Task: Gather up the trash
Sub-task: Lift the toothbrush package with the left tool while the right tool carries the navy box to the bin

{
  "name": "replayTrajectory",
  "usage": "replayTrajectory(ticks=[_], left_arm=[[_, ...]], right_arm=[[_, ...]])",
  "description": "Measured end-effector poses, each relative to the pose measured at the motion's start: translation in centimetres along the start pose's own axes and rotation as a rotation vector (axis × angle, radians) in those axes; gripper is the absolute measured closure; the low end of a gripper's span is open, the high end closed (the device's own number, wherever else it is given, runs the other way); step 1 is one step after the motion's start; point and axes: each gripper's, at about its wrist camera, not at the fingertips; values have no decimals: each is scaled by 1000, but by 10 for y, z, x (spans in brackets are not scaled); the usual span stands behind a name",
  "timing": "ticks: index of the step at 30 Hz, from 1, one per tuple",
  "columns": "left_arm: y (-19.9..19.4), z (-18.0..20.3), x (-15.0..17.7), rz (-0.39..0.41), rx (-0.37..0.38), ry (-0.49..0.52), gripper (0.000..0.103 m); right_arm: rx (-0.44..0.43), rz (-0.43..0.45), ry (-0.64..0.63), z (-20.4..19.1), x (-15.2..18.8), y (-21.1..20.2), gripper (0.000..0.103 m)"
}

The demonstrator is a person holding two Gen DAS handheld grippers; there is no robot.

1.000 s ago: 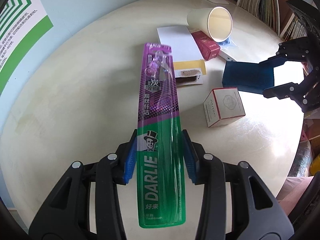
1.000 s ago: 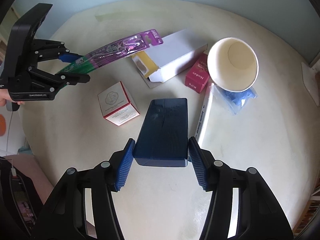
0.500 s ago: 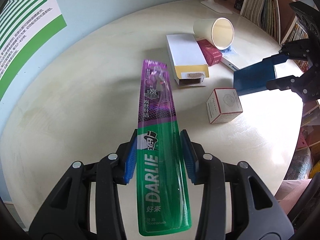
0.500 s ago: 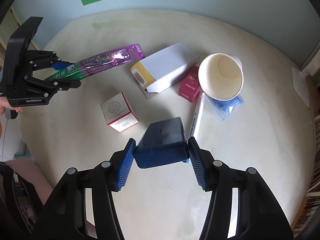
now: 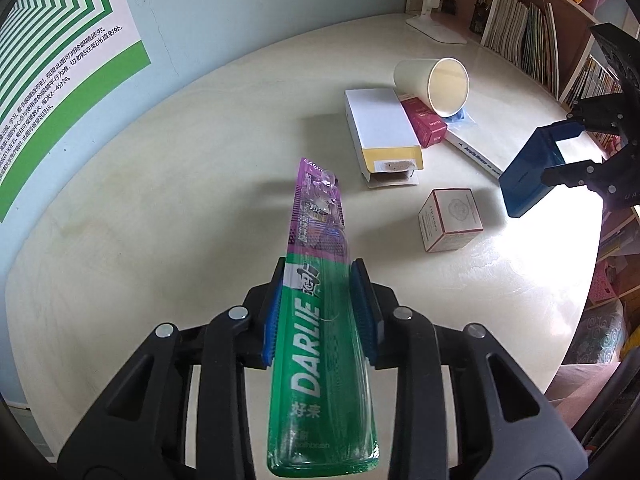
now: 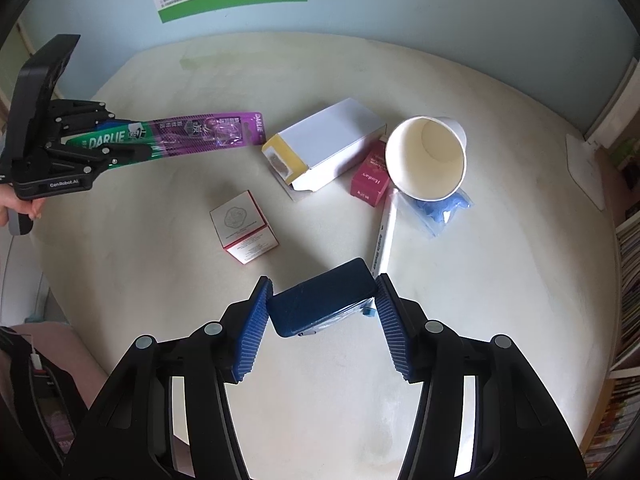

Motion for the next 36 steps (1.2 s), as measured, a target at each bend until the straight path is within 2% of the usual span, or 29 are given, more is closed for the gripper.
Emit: replayTrajectory(ticks=[6, 14, 22, 36], left_arm=[[-5, -2, 3, 15, 19, -14, 74], [-26, -3, -7, 70, 5, 1, 74], [-47, 12, -27, 115, -3, 91, 74], [-60, 78, -59, 173, 135, 288, 74]], right_arm=[[5, 22, 15, -2, 4, -10, 49], [18, 70, 44, 4, 4, -30, 49], [55, 94, 68, 11, 13, -51, 49], [138, 120, 215, 30, 62, -88, 49]])
Point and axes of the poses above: each gripper's, at about its wrist camera, not at the fingertips, and y roughly the way its jaws point, z to its right, x to its underside, and after that the axes turned 10 degrees about y, right-handed
